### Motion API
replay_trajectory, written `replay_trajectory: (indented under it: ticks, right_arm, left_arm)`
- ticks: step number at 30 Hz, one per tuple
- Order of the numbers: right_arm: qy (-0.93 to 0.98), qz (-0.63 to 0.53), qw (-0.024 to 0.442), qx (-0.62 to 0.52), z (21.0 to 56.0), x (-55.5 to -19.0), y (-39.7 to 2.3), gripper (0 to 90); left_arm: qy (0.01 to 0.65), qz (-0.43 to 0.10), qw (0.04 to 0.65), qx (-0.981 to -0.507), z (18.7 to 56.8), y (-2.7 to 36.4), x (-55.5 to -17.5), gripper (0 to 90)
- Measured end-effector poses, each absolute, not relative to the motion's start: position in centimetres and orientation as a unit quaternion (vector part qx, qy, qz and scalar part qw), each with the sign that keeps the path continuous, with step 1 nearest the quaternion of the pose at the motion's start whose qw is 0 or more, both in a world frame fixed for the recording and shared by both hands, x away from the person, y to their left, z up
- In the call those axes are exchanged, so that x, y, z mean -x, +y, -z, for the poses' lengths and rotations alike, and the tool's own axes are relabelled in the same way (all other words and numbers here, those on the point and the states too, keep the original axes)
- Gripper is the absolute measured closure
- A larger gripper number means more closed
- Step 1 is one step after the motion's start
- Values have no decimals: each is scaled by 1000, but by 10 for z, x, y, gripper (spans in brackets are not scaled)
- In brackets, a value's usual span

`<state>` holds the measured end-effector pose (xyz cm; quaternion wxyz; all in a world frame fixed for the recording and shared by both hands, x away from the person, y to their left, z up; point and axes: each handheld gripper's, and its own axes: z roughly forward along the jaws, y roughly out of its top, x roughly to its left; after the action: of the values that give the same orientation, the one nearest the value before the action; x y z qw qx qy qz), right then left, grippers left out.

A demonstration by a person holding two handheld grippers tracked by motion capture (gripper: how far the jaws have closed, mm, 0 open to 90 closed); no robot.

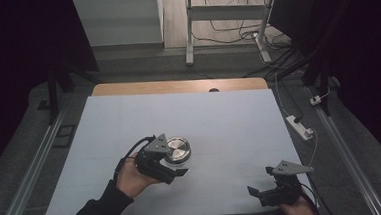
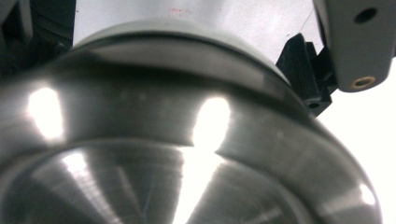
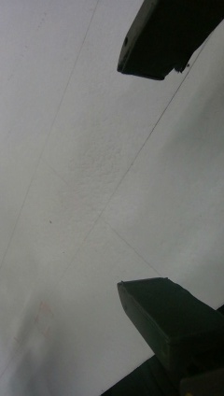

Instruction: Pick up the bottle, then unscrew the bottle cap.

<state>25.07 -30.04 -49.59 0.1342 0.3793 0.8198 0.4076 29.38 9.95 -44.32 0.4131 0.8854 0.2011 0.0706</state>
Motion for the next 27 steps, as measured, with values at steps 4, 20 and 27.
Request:
replay_trajectory:
  ticks: [4, 20, 27]
  right_arm:
    - [818, -407, 140, -381, 496, -250, -300, 0]
    - [817, -431, 134, -360, 485, -248, -288, 0]
    - [823, -438, 133, -337, 480, -249, -275, 0]
  left_arm:
    - [206, -68, 414, -884, 445, 100, -295, 158]
    - [216, -64, 420, -879, 446, 103, -298, 158]
    - [217, -66, 420, -879, 446, 103, -298, 158]
